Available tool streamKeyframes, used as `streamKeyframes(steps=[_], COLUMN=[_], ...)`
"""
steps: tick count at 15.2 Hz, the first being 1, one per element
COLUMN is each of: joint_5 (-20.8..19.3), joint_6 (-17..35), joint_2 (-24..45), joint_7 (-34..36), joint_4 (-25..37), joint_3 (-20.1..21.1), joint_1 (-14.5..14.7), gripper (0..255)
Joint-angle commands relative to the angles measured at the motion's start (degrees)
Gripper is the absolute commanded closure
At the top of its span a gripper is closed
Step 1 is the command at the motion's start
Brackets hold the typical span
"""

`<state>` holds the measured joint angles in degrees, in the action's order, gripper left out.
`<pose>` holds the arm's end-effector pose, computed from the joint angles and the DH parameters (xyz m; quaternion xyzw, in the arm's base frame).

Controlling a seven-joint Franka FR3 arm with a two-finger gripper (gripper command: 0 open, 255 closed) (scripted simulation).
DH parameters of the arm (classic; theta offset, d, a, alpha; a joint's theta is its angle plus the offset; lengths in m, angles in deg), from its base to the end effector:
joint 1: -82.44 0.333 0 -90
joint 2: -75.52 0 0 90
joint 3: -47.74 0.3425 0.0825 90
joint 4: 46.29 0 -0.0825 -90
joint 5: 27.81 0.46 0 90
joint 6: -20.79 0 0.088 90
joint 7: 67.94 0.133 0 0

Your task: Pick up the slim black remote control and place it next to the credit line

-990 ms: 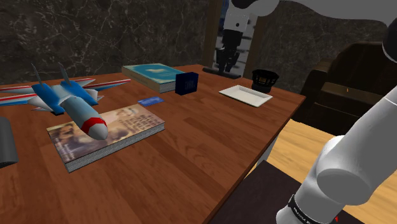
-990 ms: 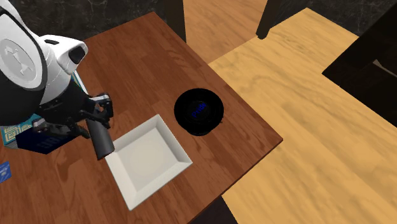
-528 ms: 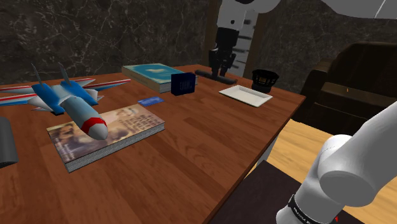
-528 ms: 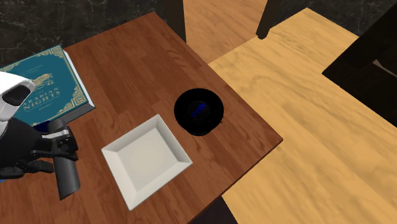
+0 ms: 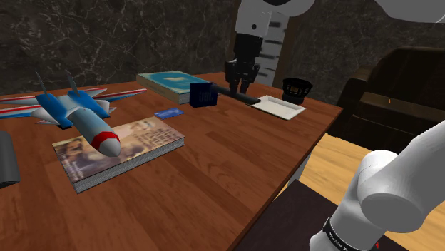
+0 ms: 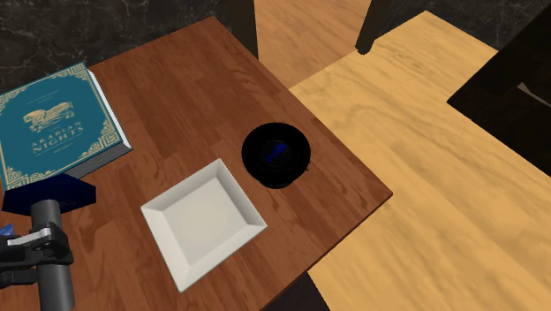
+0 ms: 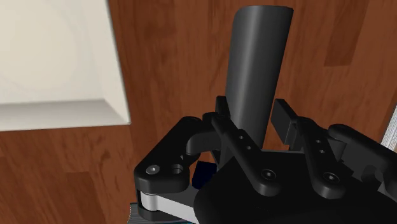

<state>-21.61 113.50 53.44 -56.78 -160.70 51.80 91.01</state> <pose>0.4837 0.1276 0.6126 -0.9991 -0.0079 0.0054 0.0405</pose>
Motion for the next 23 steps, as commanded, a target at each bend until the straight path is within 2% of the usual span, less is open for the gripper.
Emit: streamKeyframes(steps=[1,11,19,20,23], joint_5=[0.07,0.35,0.35,0.35,0.35], joint_6=[1.51,9.70,9.70,9.70,9.70], joint_2=[-0.18,-0.89,-0.89,-0.89,-0.89], joint_7=[0.04,-0.61,-0.61,-0.61,-0.61], joint_4=[-1.66,-10.58,-10.58,-10.58,-10.58], joint_3=[0.14,0.38,0.38,0.38,0.38], joint_1=[0.06,0.15,0.15,0.15,0.15], gripper=[255,255,255,0,0])
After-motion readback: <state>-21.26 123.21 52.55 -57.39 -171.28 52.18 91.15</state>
